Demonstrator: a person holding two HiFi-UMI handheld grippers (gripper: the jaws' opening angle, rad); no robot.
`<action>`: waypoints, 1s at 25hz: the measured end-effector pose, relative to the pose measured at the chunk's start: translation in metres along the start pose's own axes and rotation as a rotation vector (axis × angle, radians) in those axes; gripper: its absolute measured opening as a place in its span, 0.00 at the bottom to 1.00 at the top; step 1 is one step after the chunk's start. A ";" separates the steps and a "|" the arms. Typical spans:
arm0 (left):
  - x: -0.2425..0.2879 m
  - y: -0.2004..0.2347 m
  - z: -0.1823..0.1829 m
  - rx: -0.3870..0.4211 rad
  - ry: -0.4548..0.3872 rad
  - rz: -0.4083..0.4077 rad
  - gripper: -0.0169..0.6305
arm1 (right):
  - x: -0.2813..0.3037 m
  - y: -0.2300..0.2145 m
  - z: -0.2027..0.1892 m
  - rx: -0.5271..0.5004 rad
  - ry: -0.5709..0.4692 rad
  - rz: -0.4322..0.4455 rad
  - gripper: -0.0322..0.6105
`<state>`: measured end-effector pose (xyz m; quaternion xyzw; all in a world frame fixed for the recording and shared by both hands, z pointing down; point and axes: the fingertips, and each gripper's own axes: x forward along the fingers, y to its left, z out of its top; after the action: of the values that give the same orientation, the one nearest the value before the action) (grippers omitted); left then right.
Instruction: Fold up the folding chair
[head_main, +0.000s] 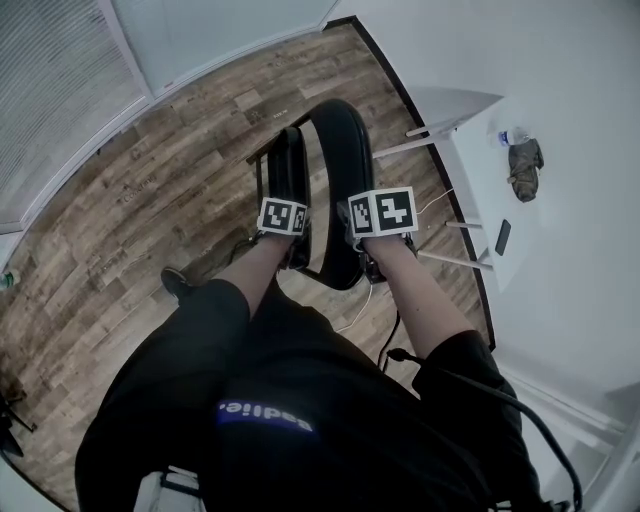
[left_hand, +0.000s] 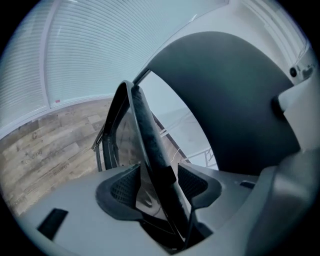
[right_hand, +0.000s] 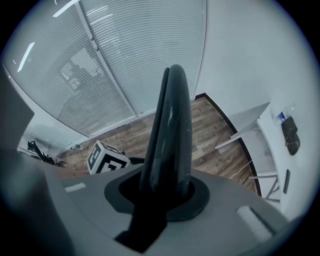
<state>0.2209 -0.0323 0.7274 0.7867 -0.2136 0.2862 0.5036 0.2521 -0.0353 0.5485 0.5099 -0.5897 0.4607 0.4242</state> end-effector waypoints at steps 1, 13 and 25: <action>-0.007 0.002 0.003 -0.007 -0.008 -0.001 0.36 | 0.000 0.000 0.000 -0.004 0.001 -0.003 0.16; -0.163 -0.033 0.051 0.193 -0.233 -0.140 0.36 | -0.008 -0.005 -0.005 -0.016 0.000 0.001 0.16; -0.315 -0.066 0.058 0.408 -0.460 -0.096 0.18 | -0.009 -0.009 -0.006 0.002 -0.009 -0.015 0.17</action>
<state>0.0407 -0.0435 0.4546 0.9249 -0.2228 0.1135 0.2865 0.2620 -0.0277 0.5422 0.5170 -0.5874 0.4557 0.4243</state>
